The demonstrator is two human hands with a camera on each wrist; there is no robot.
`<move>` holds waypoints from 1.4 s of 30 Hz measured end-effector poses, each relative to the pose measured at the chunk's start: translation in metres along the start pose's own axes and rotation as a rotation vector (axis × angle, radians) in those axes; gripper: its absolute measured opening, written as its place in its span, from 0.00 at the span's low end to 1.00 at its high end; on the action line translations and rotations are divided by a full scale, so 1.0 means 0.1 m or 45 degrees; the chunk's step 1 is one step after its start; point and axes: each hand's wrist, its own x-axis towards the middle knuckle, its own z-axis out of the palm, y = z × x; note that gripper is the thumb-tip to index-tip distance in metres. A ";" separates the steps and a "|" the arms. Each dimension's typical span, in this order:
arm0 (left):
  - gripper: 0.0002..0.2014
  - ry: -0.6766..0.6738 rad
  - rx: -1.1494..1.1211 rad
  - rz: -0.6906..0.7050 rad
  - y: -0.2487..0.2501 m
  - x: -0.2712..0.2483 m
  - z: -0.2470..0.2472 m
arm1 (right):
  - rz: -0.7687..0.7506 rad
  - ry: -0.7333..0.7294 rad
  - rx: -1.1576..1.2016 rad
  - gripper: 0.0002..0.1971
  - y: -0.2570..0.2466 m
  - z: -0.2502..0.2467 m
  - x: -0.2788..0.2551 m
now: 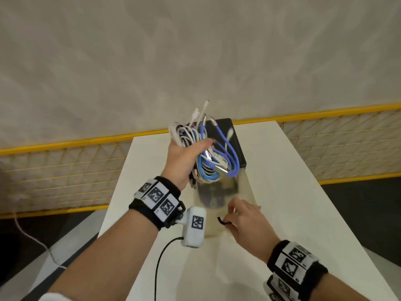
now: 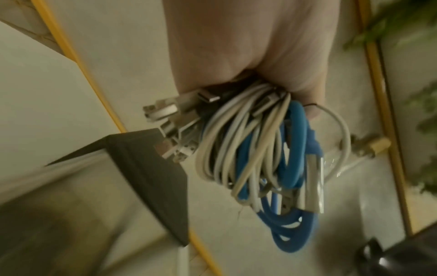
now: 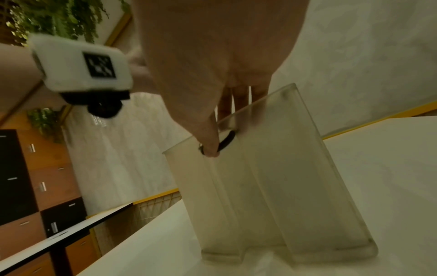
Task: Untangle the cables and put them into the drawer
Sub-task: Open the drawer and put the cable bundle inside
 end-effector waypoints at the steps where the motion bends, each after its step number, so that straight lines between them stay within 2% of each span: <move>1: 0.20 -0.012 0.104 -0.015 -0.11 0.03 0.03 | -0.008 -0.036 0.022 0.06 0.00 -0.02 -0.03; 4: 0.37 -0.055 0.452 -0.077 -0.44 0.05 0.07 | -0.006 -0.086 0.200 0.02 0.07 -0.04 -0.07; 7: 0.40 -0.131 0.613 -0.106 -0.71 0.07 0.06 | 0.156 0.036 0.618 0.13 0.13 -0.17 -0.07; 9: 0.41 -0.189 0.723 -0.113 -0.78 0.07 0.08 | 0.314 0.233 0.816 0.12 0.13 -0.26 0.00; 10: 0.40 -0.226 0.777 -0.114 -0.81 0.06 0.10 | 0.398 0.269 0.829 0.14 0.16 -0.27 0.06; 12: 0.39 -0.293 0.829 -0.131 -0.87 0.05 0.15 | 0.501 0.097 0.872 0.25 0.17 -0.33 0.20; 15: 0.40 -0.374 0.836 -0.261 -0.98 0.10 0.14 | 0.444 -0.299 0.890 0.29 0.14 -0.37 0.43; 17: 0.44 -0.467 0.940 -0.357 -1.01 0.17 0.08 | 0.453 -0.448 0.700 0.30 0.13 -0.36 0.53; 21: 0.62 -0.734 1.391 -0.417 -1.06 0.25 0.02 | 0.348 -0.667 0.484 0.22 0.16 -0.47 0.66; 22: 0.61 -0.800 1.505 -0.415 -1.05 0.26 0.03 | 0.302 -0.705 0.407 0.19 0.17 -0.51 0.67; 23: 0.56 -0.858 1.572 -0.415 -1.04 0.28 0.02 | 0.285 -0.700 0.324 0.16 0.19 -0.52 0.69; 25: 0.35 -0.925 1.616 -0.383 -0.95 0.30 0.01 | 0.347 -0.535 0.218 0.12 0.24 -0.52 0.74; 27: 0.23 -0.826 1.678 -0.334 -0.88 0.34 -0.03 | 0.371 -0.319 0.193 0.12 0.25 -0.50 0.77; 28: 0.21 -0.745 1.740 -0.270 -0.84 0.34 -0.04 | 0.309 -0.324 0.192 0.15 0.26 -0.47 0.79; 30: 0.18 -0.636 1.883 -0.177 -0.78 0.31 -0.05 | 0.116 -0.591 0.141 0.19 0.26 -0.36 0.82; 32: 0.14 -0.690 1.838 -0.173 -0.69 0.24 -0.05 | 0.064 -0.919 0.006 0.21 0.23 -0.22 0.81; 34: 0.16 -0.821 1.732 -0.242 -0.58 0.16 -0.06 | 0.113 -1.087 -0.081 0.24 0.22 -0.19 0.80; 37: 0.23 -1.017 1.756 -0.368 -0.51 -0.01 -0.08 | 0.085 -1.004 0.057 0.19 0.17 -0.39 0.77; 39: 0.33 -1.139 1.875 -0.378 -0.65 -0.15 -0.07 | 0.049 -0.965 0.153 0.20 0.15 -0.51 0.67; 42: 0.54 -1.243 2.159 -0.437 -0.93 -0.29 -0.01 | -0.023 -1.138 -0.047 0.24 0.10 -0.59 0.47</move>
